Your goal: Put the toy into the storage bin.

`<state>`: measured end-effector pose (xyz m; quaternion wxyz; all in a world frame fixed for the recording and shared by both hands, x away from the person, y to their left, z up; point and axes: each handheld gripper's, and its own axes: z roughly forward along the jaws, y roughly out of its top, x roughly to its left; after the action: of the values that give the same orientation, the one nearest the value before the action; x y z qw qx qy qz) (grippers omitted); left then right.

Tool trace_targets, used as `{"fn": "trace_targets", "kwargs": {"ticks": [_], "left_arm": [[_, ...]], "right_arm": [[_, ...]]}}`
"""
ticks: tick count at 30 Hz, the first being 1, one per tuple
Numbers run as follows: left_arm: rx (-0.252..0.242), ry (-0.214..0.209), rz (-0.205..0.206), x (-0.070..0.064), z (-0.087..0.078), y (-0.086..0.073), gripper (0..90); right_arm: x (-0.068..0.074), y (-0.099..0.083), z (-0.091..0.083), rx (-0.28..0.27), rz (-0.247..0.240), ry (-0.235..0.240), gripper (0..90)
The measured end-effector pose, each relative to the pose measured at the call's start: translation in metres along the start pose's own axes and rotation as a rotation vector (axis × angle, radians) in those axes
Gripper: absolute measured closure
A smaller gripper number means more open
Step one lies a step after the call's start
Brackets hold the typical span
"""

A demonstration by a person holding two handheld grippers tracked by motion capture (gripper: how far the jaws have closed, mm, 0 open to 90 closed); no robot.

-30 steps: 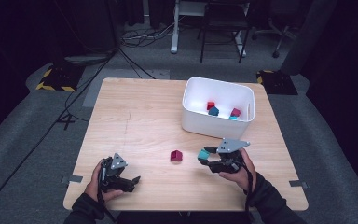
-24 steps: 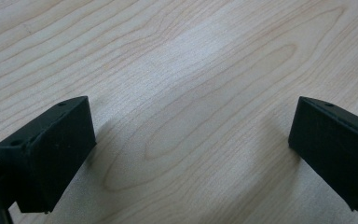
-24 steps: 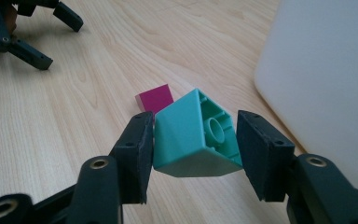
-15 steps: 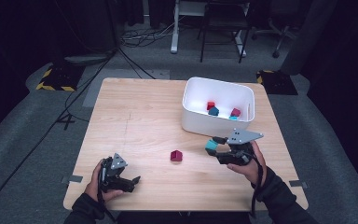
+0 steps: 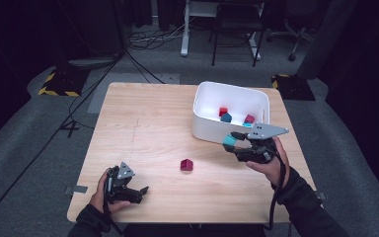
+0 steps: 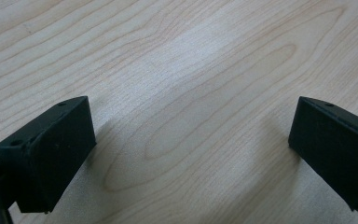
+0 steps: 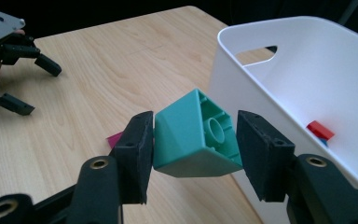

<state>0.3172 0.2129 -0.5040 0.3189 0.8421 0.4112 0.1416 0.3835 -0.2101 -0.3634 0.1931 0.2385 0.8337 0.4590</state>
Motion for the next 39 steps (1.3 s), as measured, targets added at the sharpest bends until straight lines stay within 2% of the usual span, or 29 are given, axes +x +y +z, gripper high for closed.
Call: {"fn": "trace_targets", "kwargs": {"ticks": [7, 11, 31, 39], "left_arm": [[0.001, 0.0, 0.001, 0.0, 0.0, 0.0, 0.6], [0.0, 0.0, 0.001, 0.0, 0.0, 0.0, 0.6], [0.001, 0.0, 0.001, 0.0, 0.0, 0.0, 0.6], [0.001, 0.0, 0.001, 0.0, 0.0, 0.0, 0.6]], "right_arm": [[-0.004, 0.012, -0.004, -0.013, -0.007, -0.022, 48.2], [-0.009, 0.016, -0.004, -0.01, 0.007, -0.036, 48.1], [-0.03, 0.024, 0.005, 0.001, 0.035, -0.086, 48.2], [-0.045, 0.028, 0.011, 0.033, 0.04, -0.155, 48.1]]}}
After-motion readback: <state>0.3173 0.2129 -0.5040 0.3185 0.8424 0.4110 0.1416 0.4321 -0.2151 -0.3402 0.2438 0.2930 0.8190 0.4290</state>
